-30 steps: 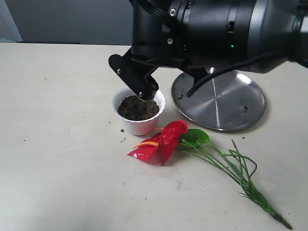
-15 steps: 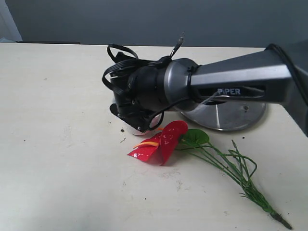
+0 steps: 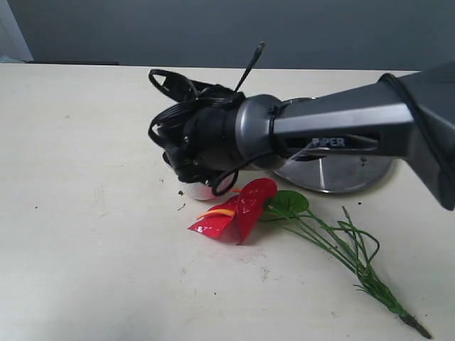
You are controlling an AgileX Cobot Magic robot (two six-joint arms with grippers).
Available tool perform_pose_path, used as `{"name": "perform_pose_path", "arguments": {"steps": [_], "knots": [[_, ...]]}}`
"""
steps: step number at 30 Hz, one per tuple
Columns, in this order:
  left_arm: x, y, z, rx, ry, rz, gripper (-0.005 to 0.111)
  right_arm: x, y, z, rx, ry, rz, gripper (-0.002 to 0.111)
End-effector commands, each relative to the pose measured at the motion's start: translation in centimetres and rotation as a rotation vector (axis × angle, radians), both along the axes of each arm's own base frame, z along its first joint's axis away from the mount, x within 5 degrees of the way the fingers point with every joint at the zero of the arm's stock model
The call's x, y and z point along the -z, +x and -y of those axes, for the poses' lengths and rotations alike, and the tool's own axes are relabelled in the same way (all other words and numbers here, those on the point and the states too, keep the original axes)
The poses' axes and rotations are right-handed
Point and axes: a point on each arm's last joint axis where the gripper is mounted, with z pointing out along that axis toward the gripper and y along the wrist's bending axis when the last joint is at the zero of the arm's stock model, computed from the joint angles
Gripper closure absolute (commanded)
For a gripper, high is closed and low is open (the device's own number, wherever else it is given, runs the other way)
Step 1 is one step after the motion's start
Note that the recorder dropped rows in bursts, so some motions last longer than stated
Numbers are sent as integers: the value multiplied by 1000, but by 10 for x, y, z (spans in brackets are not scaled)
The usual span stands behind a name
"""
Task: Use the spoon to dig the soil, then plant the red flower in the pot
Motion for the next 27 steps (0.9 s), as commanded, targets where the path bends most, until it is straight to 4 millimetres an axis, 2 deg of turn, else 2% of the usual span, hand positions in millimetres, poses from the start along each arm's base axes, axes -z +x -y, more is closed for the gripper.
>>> {"name": "perform_pose_path", "arguments": {"steps": [1, 5, 9, 14, 21, 27], "knots": [[-1, 0, 0, 2, -5, 9, 106, -31, 18, 21, 73, 41, 84, 109], [-1, 0, 0, 2, -5, 9, 106, -41, 21, 30, 110, 79, 76, 109], [-1, 0, 0, 2, -5, 9, 106, -37, 20, 28, 108, 109, 31, 109], [-1, 0, 0, 2, -5, 9, 106, -27, 14, 16, 38, 213, -83, 109], [-1, 0, 0, 2, -5, 9, 106, 4, 18, 15, 73, 114, -95, 109], [-1, 0, 0, 2, -5, 9, 106, 22, 5, 1, 27, 83, -124, 109]]}}
